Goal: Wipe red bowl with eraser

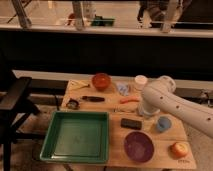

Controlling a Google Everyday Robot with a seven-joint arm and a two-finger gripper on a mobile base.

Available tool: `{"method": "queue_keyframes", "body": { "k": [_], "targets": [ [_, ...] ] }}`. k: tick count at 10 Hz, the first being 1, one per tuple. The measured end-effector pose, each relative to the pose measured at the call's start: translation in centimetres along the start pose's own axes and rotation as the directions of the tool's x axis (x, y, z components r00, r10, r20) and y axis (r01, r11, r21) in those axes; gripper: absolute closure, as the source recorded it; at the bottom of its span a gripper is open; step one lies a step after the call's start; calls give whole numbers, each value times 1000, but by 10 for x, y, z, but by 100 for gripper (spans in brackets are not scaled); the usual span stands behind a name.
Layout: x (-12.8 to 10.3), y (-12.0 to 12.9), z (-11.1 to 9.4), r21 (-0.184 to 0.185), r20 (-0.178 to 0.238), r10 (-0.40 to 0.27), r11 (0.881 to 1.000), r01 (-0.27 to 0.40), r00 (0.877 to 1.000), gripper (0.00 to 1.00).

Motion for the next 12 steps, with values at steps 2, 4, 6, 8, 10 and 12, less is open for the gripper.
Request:
{"method": "queue_keyframes", "body": {
  "k": [2, 4, 6, 8, 10, 12],
  "targets": [
    [-12, -10, 6, 18, 23, -28, 999, 28, 999, 20],
    [-20, -21, 16, 32, 55, -52, 998, 50, 997, 20],
    [-26, -28, 23, 42, 71, -67, 997, 64, 995, 20],
    [-35, -37, 32, 55, 86, -91, 995, 87, 992, 20],
    [-40, -43, 39, 72, 92, -110, 992, 103, 990, 20],
    [-39, -48, 52, 82, 83, -122, 990, 115, 989, 20]
  ]
}}
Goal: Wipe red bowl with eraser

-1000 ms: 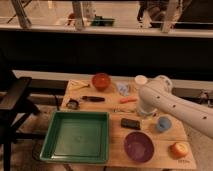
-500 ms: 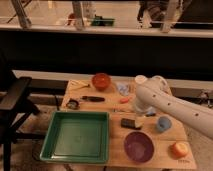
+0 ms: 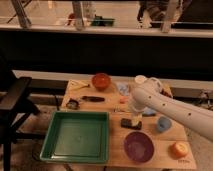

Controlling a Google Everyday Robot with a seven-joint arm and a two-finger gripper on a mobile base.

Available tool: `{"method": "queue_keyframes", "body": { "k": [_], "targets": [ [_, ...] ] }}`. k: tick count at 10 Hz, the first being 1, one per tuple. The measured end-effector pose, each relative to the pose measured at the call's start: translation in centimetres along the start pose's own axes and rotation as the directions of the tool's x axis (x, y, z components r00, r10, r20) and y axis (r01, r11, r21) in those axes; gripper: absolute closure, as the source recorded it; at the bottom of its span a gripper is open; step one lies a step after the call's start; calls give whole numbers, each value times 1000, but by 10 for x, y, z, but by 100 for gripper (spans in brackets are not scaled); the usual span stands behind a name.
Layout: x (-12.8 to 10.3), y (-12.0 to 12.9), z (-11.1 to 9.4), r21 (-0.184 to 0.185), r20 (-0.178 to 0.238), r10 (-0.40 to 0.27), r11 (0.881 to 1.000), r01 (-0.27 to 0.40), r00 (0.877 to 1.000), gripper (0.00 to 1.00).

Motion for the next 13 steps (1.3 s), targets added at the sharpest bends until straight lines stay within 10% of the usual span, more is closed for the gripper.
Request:
{"method": "queue_keyframes", "body": {
  "k": [13],
  "targets": [
    [21, 11, 53, -63, -32, 44, 997, -46, 999, 20]
  ]
}}
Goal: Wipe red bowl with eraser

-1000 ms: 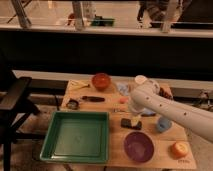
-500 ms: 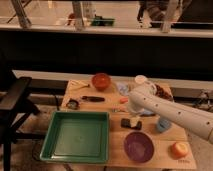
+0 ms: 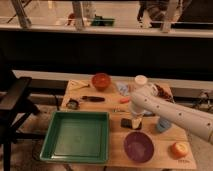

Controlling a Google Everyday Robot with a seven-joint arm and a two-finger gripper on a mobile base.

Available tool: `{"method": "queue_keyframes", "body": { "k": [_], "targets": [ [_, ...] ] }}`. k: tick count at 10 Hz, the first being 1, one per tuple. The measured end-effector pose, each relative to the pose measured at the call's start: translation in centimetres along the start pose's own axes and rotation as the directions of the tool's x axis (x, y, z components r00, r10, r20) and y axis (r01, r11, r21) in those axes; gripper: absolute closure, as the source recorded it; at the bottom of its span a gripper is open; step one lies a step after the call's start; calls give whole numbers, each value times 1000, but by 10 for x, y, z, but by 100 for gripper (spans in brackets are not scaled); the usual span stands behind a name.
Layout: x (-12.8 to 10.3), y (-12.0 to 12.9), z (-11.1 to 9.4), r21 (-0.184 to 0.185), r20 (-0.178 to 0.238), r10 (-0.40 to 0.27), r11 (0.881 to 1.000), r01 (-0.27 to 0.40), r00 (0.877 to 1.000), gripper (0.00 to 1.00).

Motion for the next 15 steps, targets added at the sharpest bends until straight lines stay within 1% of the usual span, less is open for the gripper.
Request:
{"method": "queue_keyframes", "body": {
  "k": [7, 10, 13, 15],
  "targets": [
    [4, 15, 14, -25, -6, 21, 999, -21, 1000, 20],
    [14, 14, 21, -35, -6, 41, 999, -41, 999, 20],
    [24, 17, 29, -57, -9, 62, 996, -62, 998, 20],
    [30, 19, 33, -68, -10, 70, 995, -70, 998, 28]
  ]
}}
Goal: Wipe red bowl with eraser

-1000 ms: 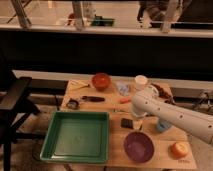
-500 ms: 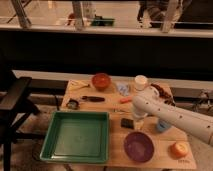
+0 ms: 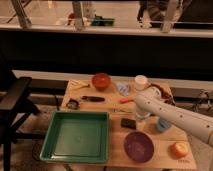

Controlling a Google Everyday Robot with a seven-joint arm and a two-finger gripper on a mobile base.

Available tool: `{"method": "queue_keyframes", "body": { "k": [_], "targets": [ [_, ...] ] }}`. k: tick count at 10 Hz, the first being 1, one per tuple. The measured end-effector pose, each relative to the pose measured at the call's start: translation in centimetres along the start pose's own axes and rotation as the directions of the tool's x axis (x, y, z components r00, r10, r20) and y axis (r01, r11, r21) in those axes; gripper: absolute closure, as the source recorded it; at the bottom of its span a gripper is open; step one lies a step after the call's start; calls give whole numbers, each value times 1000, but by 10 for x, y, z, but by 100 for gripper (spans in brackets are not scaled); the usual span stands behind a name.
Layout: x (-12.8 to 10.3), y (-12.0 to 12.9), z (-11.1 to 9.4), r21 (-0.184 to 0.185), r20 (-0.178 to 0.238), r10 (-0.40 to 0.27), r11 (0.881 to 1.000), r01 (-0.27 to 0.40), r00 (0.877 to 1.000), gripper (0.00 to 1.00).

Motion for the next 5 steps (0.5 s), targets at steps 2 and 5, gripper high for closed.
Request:
{"method": "queue_keyframes", "body": {
  "k": [2, 5],
  "targets": [
    [2, 3, 0, -11, 3, 4, 1000, -4, 1000, 46],
    [-3, 4, -4, -6, 11, -3, 1000, 3, 1000, 54]
  ]
}}
